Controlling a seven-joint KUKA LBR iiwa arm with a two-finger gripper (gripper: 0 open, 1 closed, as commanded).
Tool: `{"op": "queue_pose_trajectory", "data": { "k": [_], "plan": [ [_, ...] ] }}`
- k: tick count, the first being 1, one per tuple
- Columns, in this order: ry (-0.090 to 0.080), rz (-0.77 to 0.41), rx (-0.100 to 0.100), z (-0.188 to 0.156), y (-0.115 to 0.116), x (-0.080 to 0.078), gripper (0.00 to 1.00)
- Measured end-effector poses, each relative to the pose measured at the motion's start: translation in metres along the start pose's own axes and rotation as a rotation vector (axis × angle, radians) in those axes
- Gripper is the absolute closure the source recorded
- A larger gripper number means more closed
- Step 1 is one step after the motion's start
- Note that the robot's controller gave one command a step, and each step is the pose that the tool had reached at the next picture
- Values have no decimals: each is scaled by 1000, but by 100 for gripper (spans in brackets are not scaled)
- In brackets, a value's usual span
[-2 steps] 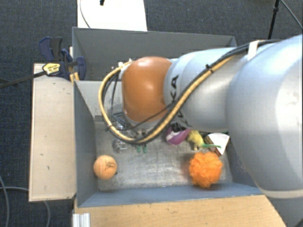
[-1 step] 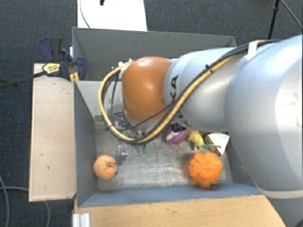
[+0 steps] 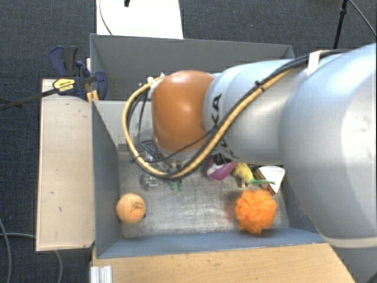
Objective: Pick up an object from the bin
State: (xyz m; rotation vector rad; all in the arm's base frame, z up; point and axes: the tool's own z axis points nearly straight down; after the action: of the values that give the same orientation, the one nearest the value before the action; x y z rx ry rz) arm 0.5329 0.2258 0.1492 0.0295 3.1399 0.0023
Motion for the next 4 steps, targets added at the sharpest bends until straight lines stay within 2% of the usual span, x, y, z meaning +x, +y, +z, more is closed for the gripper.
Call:
{"op": "queue_pose_trajectory", "data": {
  "k": [1,2,3,4],
  "plan": [
    [0,1,0,0,0,0,100],
    [-3,290,-1,-3,17,-31,0],
    [-2,290,0,-2,16,-30,0],
    [-1,101,0,-6,14,-34,0]
  ]
}}
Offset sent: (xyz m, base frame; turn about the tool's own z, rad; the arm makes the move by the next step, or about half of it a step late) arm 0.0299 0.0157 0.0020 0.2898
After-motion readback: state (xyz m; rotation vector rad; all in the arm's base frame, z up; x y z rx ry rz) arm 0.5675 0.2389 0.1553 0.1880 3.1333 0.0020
